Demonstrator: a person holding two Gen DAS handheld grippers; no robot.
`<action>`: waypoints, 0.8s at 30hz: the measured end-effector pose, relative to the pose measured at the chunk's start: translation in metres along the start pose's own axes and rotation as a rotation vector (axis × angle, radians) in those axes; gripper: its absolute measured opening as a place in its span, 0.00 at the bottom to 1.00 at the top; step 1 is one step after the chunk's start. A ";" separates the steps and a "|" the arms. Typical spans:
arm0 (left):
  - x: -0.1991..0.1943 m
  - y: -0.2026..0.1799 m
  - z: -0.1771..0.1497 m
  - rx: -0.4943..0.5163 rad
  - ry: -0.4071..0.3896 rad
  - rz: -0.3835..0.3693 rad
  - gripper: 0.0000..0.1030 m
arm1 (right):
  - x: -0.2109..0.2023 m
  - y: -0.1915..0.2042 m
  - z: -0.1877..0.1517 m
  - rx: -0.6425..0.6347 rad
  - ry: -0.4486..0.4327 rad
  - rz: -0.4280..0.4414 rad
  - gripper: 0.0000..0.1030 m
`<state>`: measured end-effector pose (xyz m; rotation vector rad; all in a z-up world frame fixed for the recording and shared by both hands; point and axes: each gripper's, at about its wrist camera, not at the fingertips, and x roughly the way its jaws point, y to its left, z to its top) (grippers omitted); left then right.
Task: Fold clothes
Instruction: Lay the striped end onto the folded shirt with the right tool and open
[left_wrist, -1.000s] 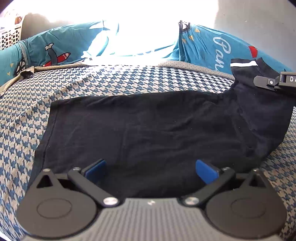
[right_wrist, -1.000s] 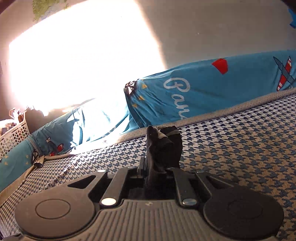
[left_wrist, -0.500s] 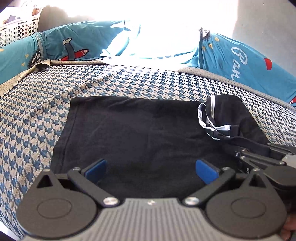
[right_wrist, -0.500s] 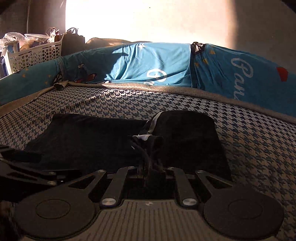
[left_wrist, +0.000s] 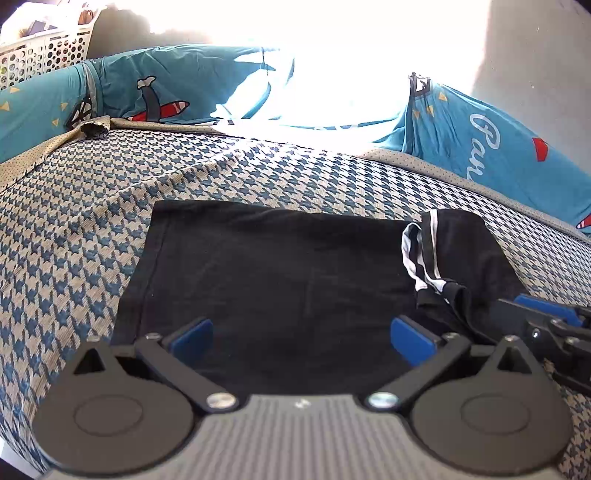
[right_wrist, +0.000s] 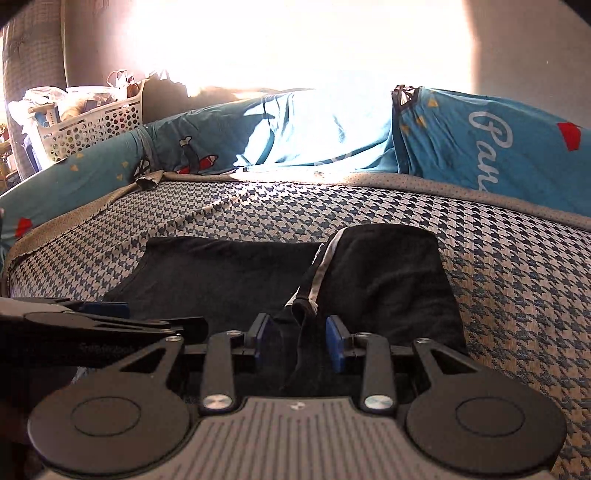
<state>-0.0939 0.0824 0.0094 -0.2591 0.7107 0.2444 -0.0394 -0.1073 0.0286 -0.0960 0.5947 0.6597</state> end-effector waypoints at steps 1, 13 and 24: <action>0.000 0.001 0.000 -0.006 -0.001 -0.003 1.00 | -0.004 -0.001 -0.001 0.009 -0.006 -0.019 0.32; 0.004 0.002 -0.002 -0.013 0.032 -0.002 1.00 | 0.009 -0.027 -0.018 0.114 0.099 -0.197 0.32; 0.003 0.004 -0.002 -0.027 0.031 -0.006 1.00 | -0.007 -0.016 -0.024 0.083 0.042 -0.223 0.32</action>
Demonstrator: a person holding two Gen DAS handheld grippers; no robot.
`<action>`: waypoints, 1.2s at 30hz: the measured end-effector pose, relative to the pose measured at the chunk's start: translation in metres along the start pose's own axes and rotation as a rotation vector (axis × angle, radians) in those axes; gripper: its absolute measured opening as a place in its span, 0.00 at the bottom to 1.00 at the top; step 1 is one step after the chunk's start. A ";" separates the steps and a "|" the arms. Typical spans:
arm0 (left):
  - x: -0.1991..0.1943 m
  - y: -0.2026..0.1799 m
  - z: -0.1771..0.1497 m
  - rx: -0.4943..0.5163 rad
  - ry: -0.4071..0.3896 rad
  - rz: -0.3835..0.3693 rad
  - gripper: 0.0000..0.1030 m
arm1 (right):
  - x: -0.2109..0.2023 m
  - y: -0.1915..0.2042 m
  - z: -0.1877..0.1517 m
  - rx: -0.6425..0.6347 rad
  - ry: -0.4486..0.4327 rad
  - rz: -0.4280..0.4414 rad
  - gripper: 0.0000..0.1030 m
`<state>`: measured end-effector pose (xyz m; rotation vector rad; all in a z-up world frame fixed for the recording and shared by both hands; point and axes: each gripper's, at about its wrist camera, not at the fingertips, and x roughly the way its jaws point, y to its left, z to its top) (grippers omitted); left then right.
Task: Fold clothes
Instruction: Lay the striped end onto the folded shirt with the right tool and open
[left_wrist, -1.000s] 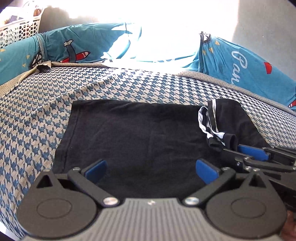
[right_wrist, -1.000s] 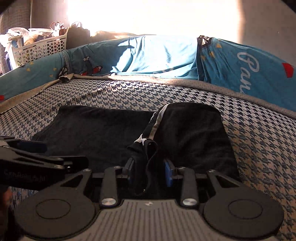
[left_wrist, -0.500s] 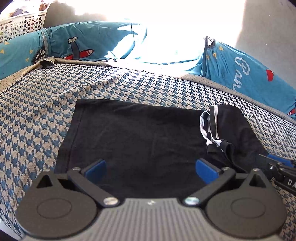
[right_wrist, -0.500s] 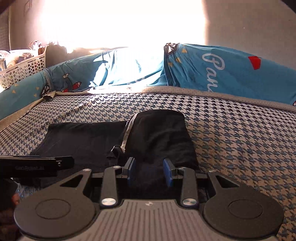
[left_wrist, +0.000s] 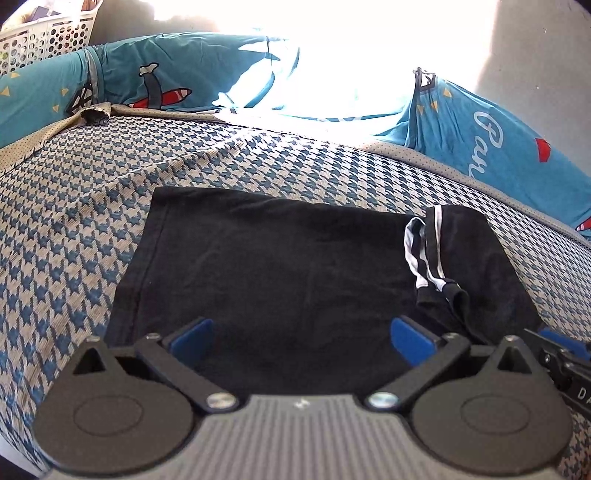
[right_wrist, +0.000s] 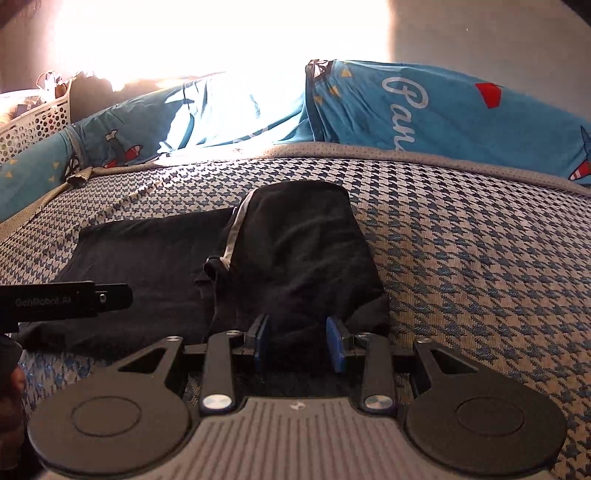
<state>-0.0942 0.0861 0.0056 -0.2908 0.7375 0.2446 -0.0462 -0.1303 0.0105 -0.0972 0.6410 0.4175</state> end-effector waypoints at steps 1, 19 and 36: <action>0.000 0.001 0.000 -0.002 0.003 0.003 1.00 | -0.002 0.001 0.001 -0.007 -0.017 -0.008 0.32; 0.008 -0.008 -0.008 0.128 0.054 0.110 1.00 | 0.010 0.007 -0.003 0.002 0.047 -0.072 0.42; -0.004 0.006 -0.010 0.112 0.073 0.131 1.00 | -0.016 0.029 -0.006 0.016 -0.011 0.029 0.42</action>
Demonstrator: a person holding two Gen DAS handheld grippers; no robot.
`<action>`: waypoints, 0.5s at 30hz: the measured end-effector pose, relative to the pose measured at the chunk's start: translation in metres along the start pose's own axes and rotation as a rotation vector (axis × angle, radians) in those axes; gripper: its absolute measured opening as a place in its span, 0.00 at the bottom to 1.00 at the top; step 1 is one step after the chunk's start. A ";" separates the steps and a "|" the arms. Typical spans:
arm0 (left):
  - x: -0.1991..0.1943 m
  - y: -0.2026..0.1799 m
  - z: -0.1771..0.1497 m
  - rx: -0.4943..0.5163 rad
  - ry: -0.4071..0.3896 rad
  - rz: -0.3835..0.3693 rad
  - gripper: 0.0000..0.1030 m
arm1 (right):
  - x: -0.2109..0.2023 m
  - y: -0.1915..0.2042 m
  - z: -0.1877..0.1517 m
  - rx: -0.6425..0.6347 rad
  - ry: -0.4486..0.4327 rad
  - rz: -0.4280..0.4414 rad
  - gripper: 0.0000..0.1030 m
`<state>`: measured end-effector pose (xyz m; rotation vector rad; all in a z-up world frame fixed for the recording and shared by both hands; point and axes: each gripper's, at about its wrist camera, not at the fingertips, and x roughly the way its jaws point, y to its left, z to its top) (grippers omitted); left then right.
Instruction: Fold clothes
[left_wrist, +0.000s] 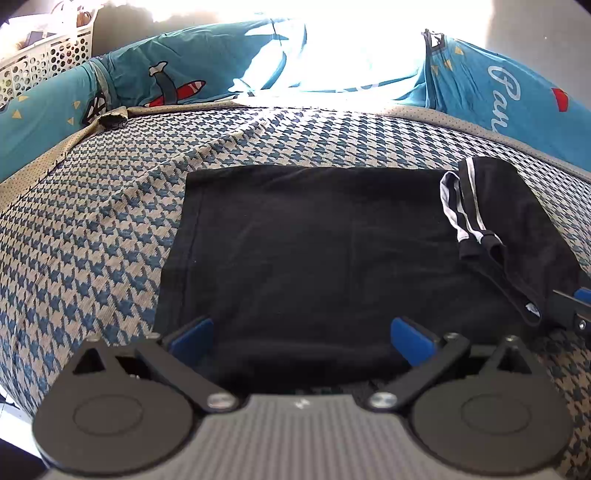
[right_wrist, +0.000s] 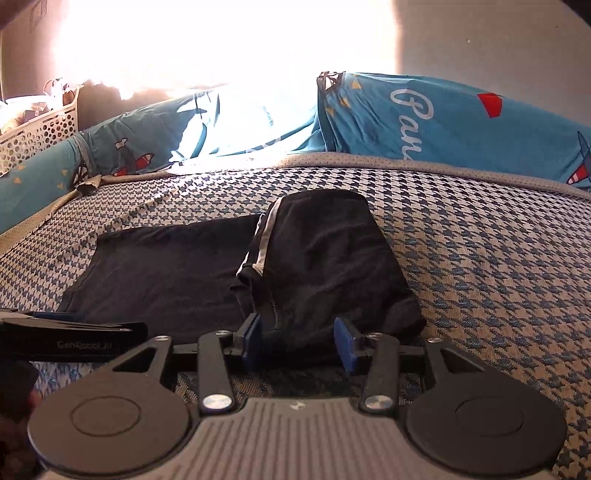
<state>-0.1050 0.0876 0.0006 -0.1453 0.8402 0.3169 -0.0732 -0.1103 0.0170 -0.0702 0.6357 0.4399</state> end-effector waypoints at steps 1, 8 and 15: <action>0.000 0.001 0.000 0.000 0.000 0.000 1.00 | 0.000 0.002 0.000 -0.005 -0.001 0.008 0.42; -0.002 0.003 -0.001 0.003 0.002 -0.003 1.00 | 0.000 0.018 -0.002 -0.037 0.004 0.053 0.42; -0.004 0.006 0.000 -0.002 -0.003 0.003 1.00 | 0.002 0.025 -0.004 -0.041 0.015 0.071 0.42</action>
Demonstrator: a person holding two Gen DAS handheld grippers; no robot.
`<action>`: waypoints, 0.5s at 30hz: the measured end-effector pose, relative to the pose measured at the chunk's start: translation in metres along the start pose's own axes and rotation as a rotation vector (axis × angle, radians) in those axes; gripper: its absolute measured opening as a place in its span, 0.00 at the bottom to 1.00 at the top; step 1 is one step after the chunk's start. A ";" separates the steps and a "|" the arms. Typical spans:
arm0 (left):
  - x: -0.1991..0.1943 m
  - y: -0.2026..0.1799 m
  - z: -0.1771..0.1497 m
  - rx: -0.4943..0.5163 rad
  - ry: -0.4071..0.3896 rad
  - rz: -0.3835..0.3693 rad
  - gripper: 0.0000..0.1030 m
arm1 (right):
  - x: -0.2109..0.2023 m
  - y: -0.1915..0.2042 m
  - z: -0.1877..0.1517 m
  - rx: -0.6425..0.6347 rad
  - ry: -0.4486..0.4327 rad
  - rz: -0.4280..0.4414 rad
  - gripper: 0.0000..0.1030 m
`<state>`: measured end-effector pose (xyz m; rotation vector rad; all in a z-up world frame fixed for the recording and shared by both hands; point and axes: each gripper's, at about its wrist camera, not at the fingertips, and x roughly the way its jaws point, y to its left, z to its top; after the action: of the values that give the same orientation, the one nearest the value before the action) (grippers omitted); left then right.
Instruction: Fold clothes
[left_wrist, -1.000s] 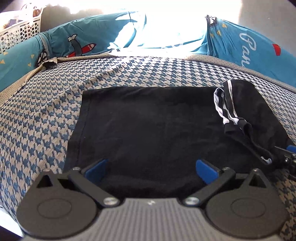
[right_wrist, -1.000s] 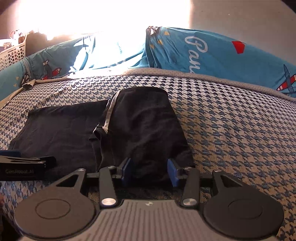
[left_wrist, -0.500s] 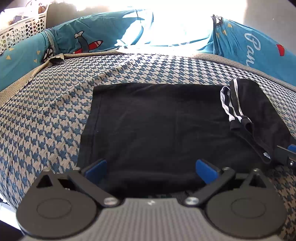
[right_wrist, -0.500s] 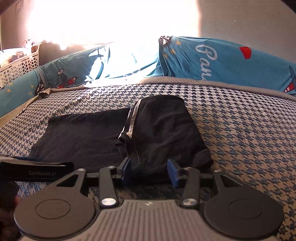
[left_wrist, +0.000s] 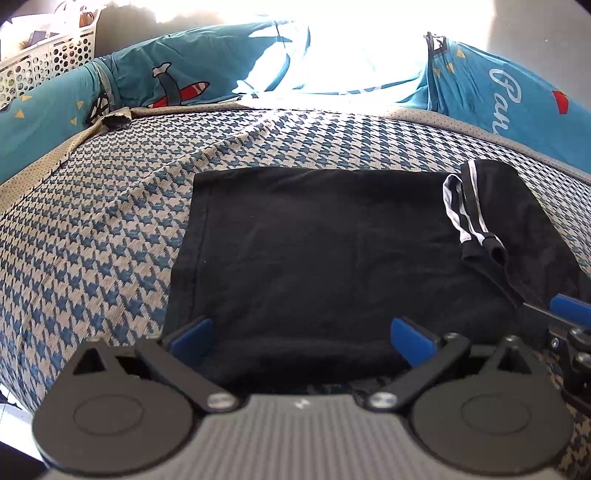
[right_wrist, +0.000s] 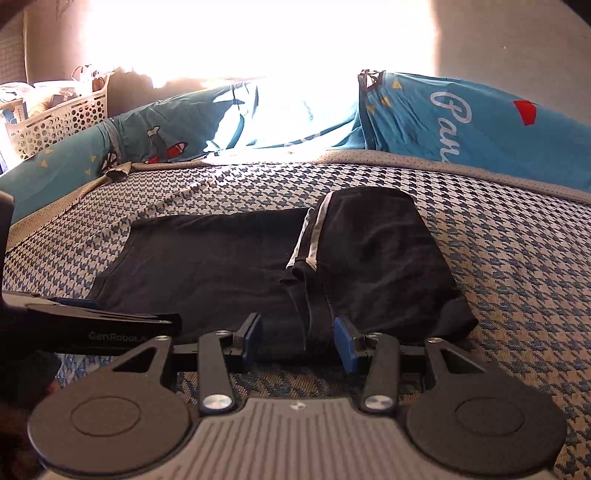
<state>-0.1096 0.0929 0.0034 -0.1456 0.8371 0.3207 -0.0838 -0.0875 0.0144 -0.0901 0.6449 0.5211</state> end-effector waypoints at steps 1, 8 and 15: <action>0.000 0.001 0.000 -0.001 0.000 0.003 1.00 | 0.000 0.001 0.000 0.000 0.000 0.004 0.42; 0.001 0.006 0.000 -0.008 0.000 0.009 0.99 | 0.004 0.009 -0.001 -0.012 0.014 0.024 0.42; -0.001 0.010 -0.001 -0.017 0.000 0.014 0.99 | 0.008 0.013 -0.003 -0.013 0.037 0.040 0.42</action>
<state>-0.1138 0.1017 0.0032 -0.1555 0.8355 0.3412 -0.0858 -0.0734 0.0084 -0.0994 0.6804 0.5631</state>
